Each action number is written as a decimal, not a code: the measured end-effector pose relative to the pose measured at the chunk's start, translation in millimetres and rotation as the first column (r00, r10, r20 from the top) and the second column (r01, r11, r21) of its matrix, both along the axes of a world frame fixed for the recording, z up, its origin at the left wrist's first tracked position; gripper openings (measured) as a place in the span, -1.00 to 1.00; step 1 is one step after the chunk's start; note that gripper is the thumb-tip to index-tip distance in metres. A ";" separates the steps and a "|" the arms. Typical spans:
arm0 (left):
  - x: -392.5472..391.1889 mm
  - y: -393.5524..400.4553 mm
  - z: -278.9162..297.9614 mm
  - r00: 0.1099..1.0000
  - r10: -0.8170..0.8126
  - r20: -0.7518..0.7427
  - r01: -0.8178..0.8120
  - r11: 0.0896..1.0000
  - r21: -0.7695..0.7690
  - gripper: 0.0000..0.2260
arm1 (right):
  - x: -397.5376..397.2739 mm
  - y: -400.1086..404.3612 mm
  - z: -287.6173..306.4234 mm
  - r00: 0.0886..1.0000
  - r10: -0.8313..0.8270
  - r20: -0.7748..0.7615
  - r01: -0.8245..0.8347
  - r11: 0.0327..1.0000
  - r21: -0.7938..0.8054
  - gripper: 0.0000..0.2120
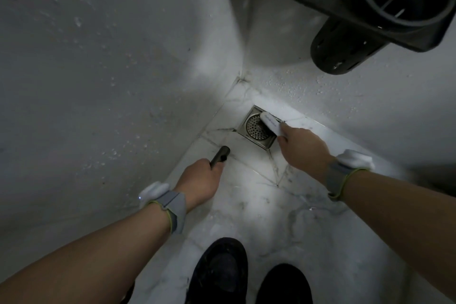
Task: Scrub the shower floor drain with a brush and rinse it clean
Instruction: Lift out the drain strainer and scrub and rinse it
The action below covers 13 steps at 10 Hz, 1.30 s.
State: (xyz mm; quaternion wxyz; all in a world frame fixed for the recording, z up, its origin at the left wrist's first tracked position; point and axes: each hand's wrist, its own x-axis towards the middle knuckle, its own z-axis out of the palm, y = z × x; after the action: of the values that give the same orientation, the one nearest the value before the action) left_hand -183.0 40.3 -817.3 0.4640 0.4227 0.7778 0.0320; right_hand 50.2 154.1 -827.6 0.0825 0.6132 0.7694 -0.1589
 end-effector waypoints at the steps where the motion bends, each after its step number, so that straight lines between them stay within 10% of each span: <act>1: 1.3 5.7 1.5 0.997 0.068 0.036 -0.067 0.997 -0.023 -0.61 | 0.0 -0.3 -0.8 1.000 0.007 -0.001 -0.007 1.000 -0.010 -0.56; 7: 46.4 89.0 35.4 0.753 -0.523 -0.399 0.574 0.819 0.009 -0.78 | 11.8 5.2 10.6 0.995 -0.077 -0.067 0.074 0.996 -0.049 -0.68; 13: 35.6 90.6 17.7 0.629 -0.690 -0.359 0.692 0.707 -0.147 -0.69 | 7.6 10.3 17.5 0.992 -0.107 -0.072 0.096 0.986 -0.136 -0.75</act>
State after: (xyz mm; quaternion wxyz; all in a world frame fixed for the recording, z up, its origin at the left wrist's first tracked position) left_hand -147.4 130.9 -799.7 0.2761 0.6866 0.6318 -0.2306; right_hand 57.8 164.4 -810.1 0.0840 0.6380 0.7276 -0.2377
